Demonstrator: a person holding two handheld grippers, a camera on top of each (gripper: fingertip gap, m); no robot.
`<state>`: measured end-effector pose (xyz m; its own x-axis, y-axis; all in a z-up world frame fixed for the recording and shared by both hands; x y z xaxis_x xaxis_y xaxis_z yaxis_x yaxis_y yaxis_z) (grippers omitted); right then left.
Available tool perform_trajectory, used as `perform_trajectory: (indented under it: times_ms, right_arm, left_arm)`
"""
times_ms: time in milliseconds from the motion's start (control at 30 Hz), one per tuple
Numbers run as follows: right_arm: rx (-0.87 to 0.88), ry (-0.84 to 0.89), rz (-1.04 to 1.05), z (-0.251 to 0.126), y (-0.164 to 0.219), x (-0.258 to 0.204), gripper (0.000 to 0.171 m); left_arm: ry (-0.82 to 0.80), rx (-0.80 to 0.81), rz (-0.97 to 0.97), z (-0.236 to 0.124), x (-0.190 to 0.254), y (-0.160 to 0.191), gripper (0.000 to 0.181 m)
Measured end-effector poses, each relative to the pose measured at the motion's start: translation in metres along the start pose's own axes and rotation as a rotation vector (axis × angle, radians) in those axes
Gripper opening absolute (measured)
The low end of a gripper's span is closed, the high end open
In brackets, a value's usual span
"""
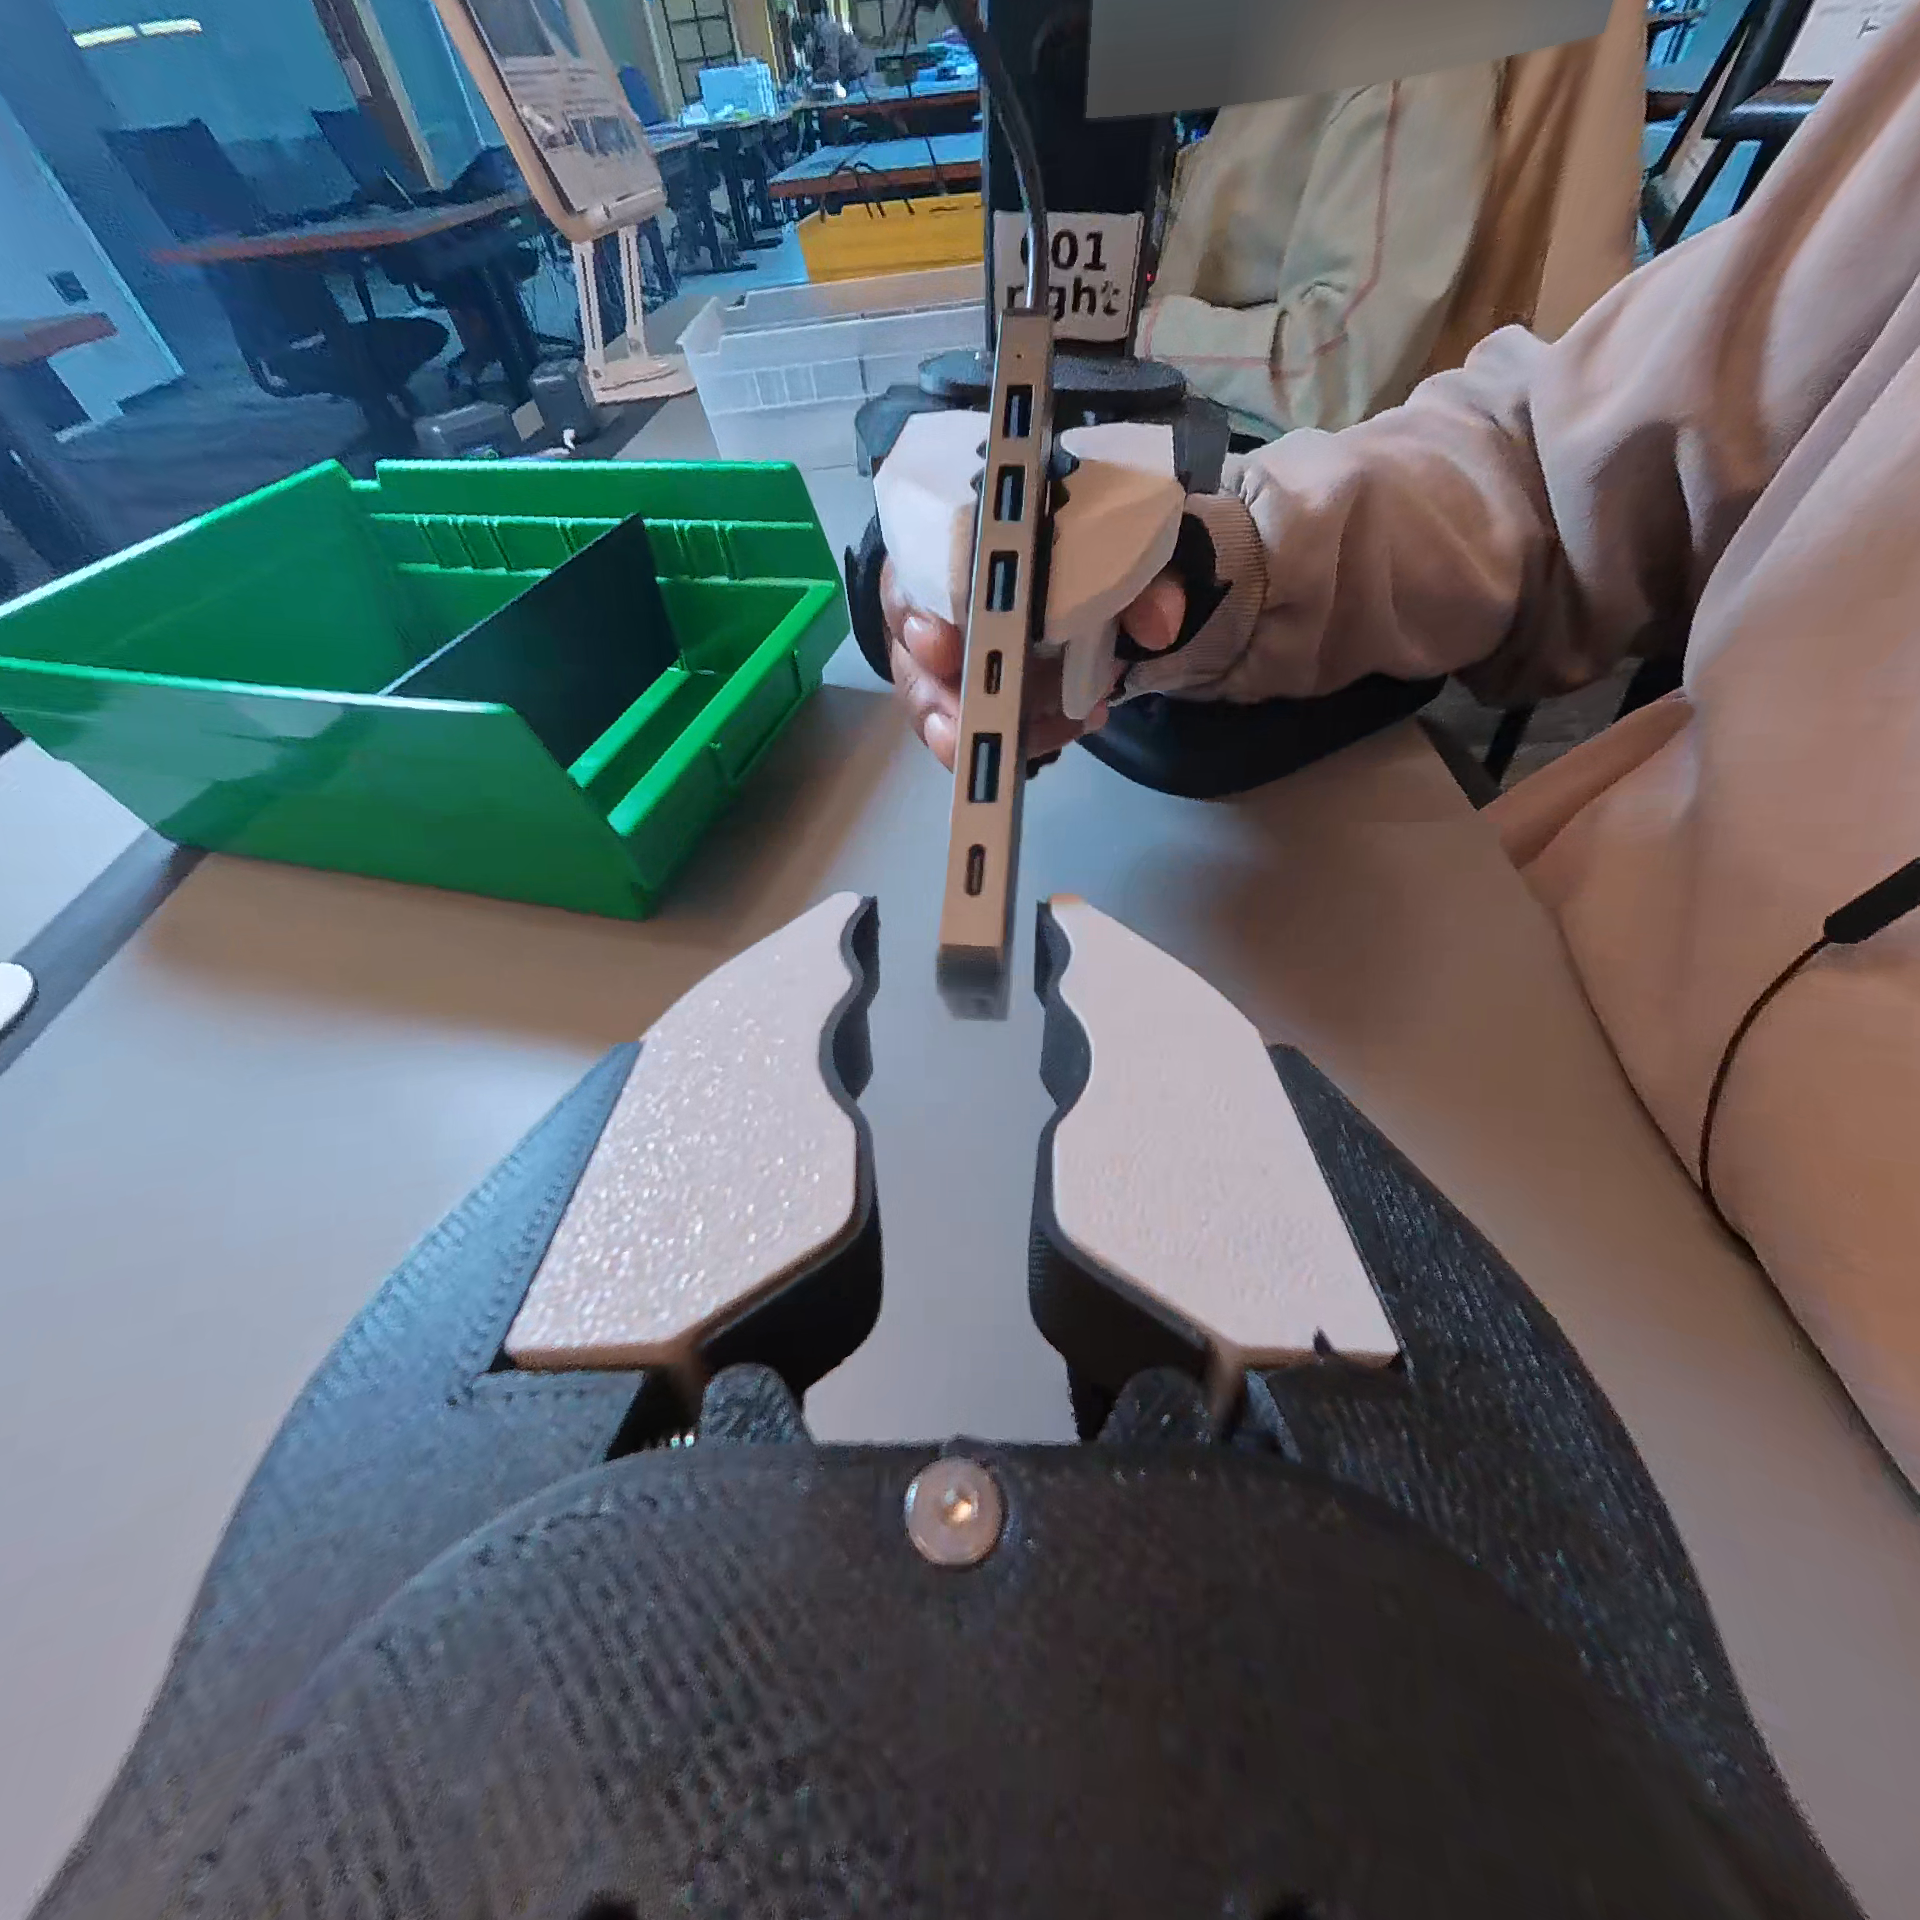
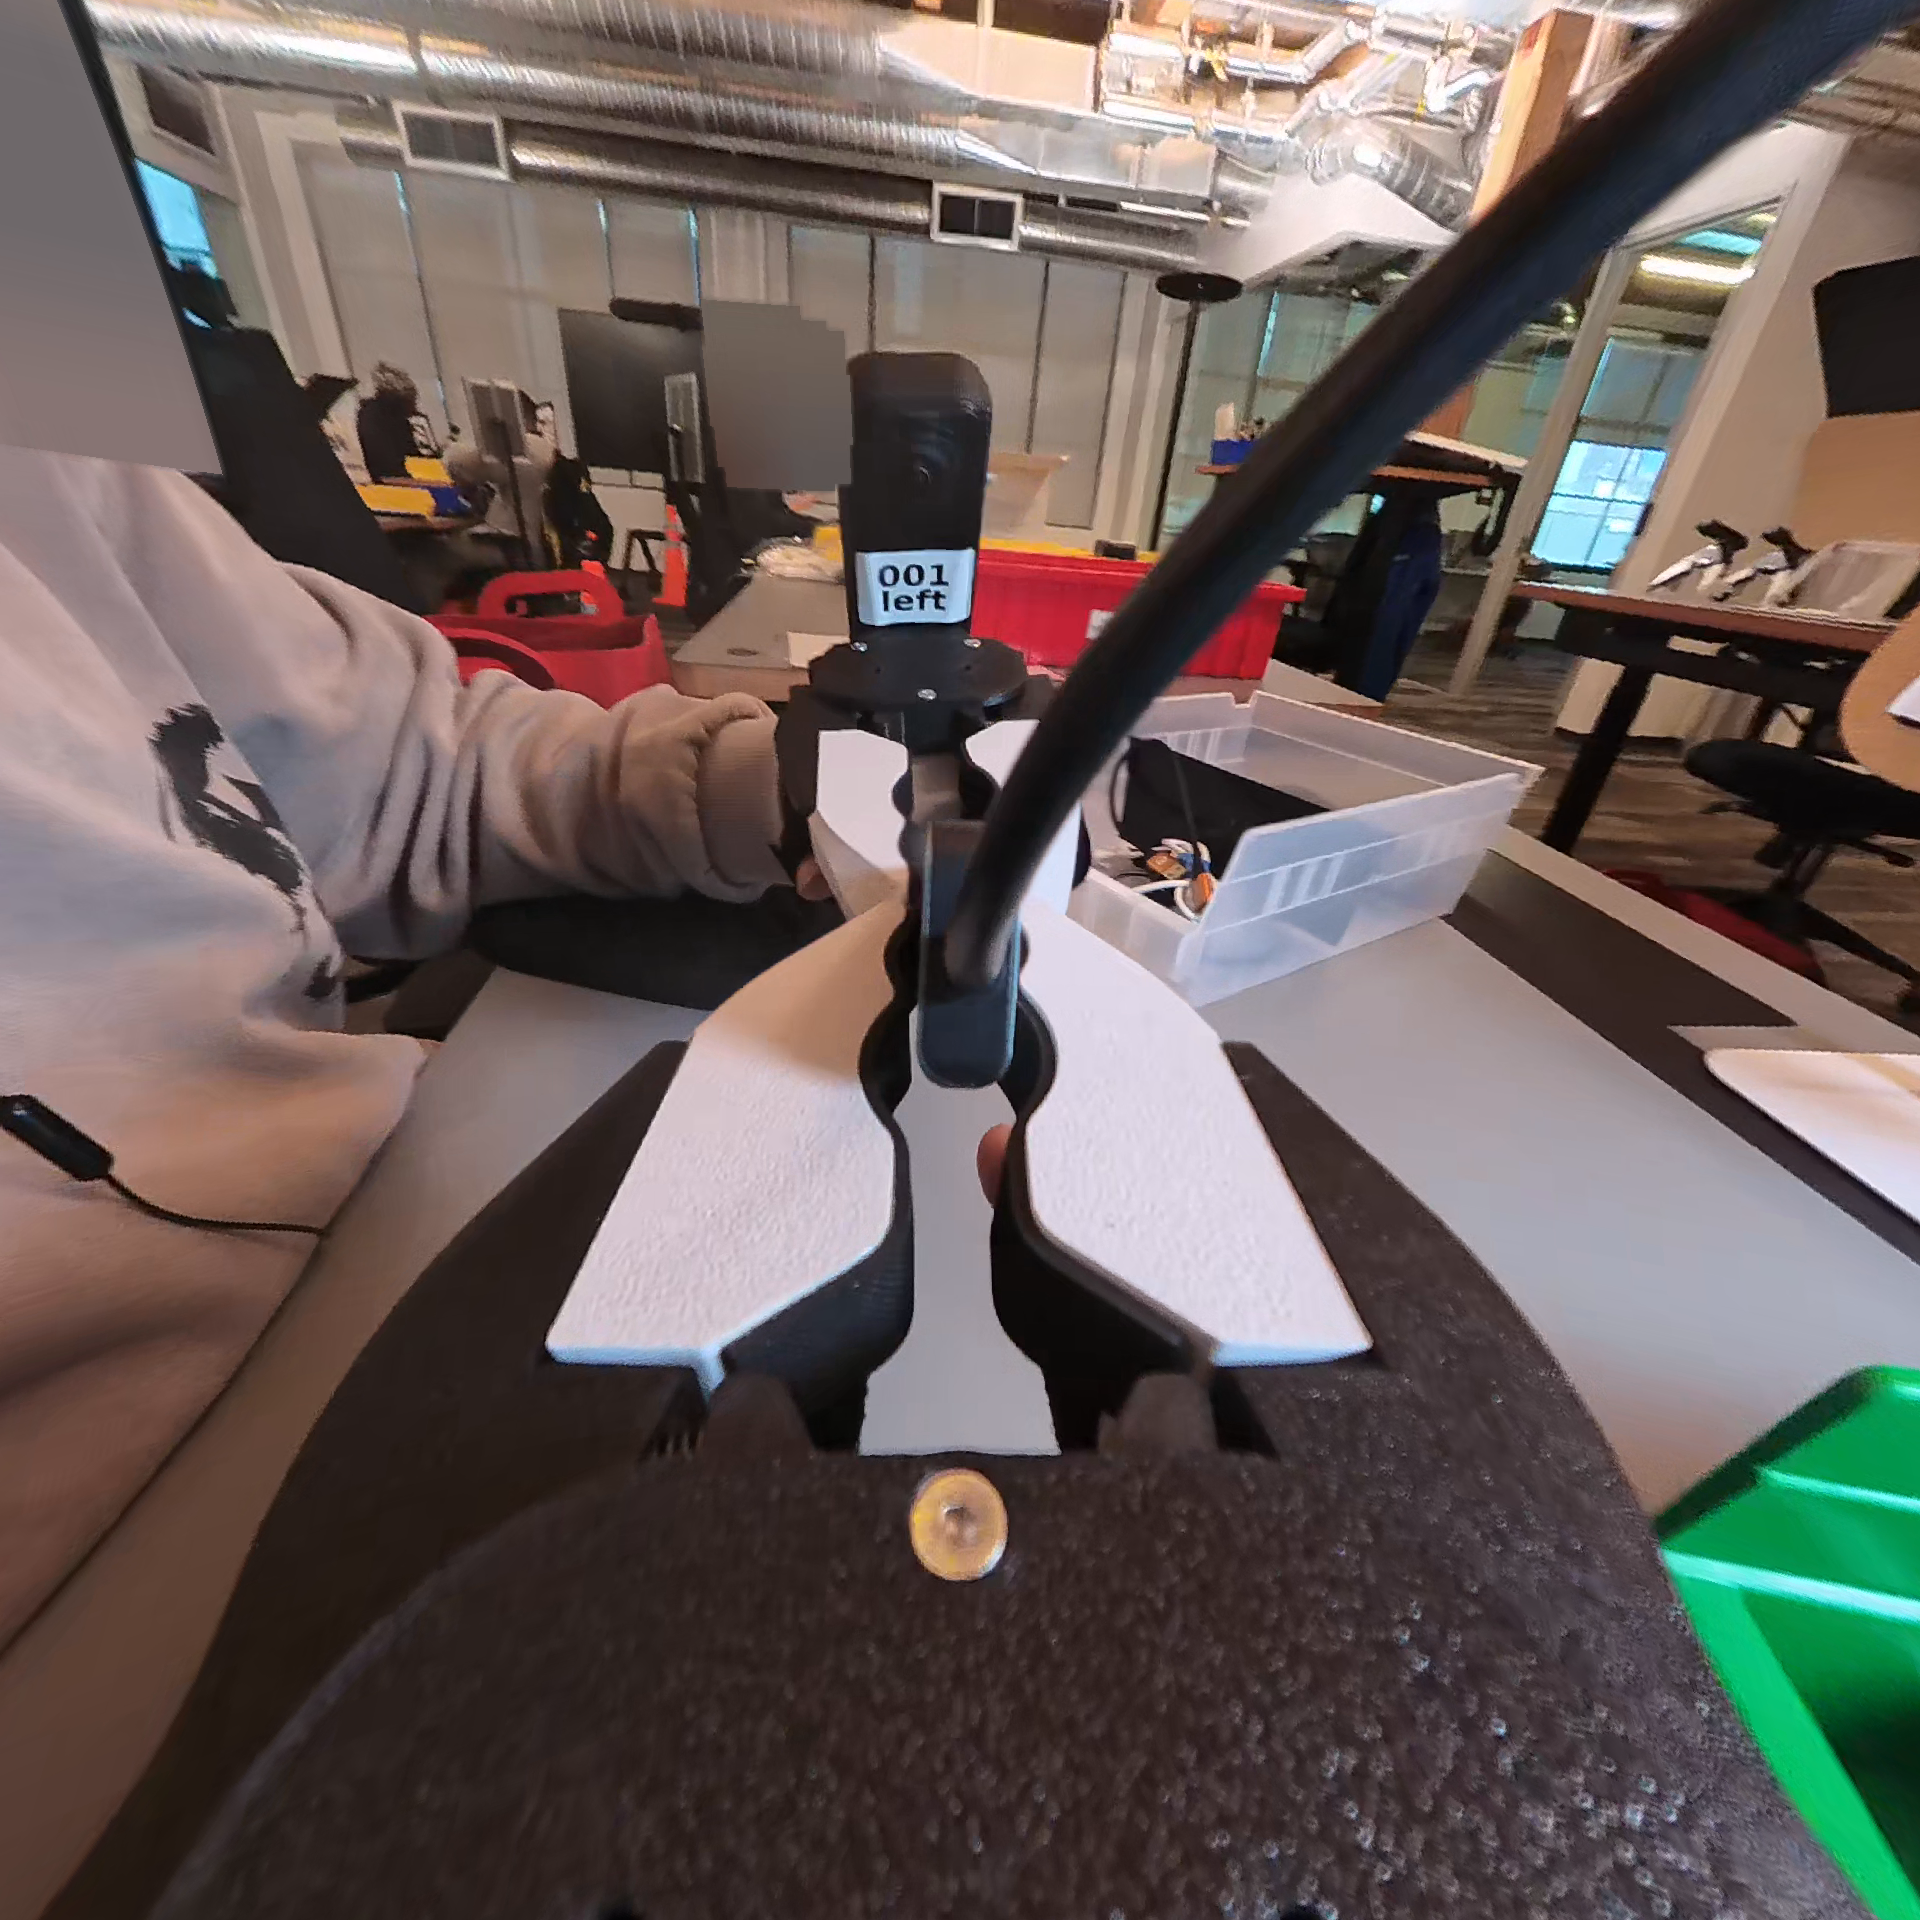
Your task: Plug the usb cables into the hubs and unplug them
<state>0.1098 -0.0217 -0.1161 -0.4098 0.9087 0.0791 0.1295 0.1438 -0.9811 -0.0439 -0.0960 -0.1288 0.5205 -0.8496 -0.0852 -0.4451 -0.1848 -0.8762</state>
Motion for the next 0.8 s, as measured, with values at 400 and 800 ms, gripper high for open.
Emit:
perform_trajectory:
  times_ms: [400,800]
  right_arm:
    - [0.017,-0.068,-0.013,-0.005,0.001,-0.004,0.011]
    - [-0.153,0.138,-0.305,0.010,0.015,-0.016,0.012]
  left_arm:
    - [0.005,0.052,0.080,0.006,0.014,-0.007,0.012]
    - [-0.076,-0.012,0.161,0.011,0.004,0.015,0.014]
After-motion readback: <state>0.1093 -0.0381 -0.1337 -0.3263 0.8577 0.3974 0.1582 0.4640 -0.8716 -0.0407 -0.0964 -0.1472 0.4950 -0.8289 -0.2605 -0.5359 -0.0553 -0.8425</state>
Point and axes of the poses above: each gripper's, where its closed fingertips meet, z out along the fingers, y out of its underside, x = y × z across the jaws, the point moved 7 cm from there along -z, back along the fingers, and after that the axes turned 14 degrees about -x, right-handed, at the moved point
